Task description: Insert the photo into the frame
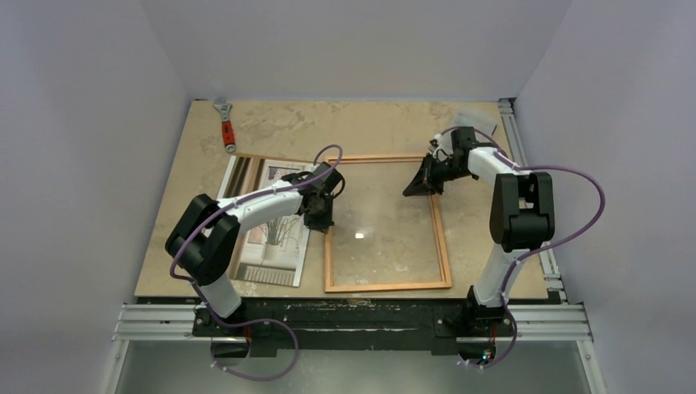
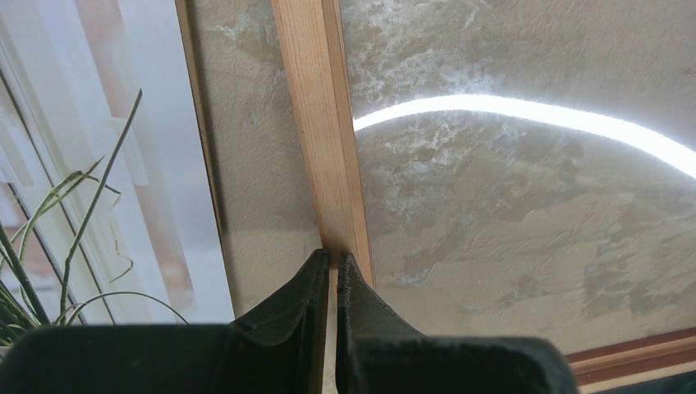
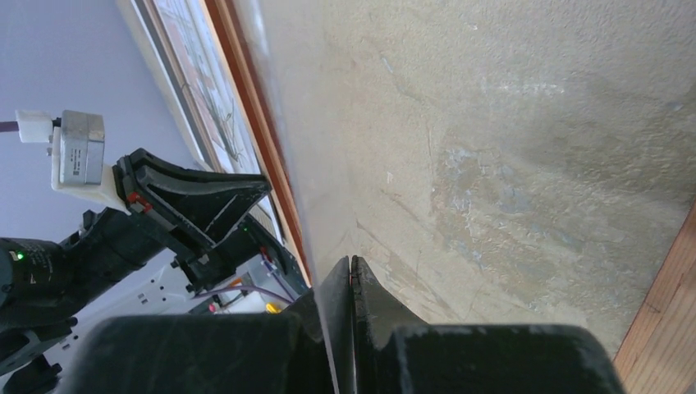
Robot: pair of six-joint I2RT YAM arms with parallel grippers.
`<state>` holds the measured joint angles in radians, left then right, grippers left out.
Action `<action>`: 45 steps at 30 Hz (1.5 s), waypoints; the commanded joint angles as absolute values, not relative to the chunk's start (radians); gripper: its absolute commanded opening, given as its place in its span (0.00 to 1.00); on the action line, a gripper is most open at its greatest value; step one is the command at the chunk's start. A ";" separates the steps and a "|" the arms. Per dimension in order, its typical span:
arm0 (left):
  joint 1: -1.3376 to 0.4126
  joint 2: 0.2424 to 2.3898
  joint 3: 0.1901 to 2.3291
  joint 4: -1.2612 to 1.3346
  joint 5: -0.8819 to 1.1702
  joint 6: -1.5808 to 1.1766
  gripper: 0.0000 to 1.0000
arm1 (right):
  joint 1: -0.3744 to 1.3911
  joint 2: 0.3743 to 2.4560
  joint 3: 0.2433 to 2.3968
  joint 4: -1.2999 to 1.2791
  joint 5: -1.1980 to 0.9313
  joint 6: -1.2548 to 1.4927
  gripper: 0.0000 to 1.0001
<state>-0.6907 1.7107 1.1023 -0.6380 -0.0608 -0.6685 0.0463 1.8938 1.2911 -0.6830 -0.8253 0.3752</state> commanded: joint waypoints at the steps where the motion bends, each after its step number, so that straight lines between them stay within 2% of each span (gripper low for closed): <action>1: -0.703 1.805 1.051 -0.649 -0.131 -0.640 0.00 | 0.080 1.821 1.242 -0.536 -0.935 0.446 0.00; 10: -0.706 1.807 1.052 -0.653 -0.132 -0.640 0.00 | 0.081 1.762 1.203 -0.440 -1.049 0.546 0.00; 34: -0.709 1.819 1.063 -0.658 -0.135 -0.638 0.00 | 0.081 1.684 1.171 -0.299 -1.094 0.706 0.00; 45: -0.711 1.819 1.066 -0.666 -0.139 -0.637 0.00 | 0.082 1.743 1.151 -0.377 -1.043 0.593 0.00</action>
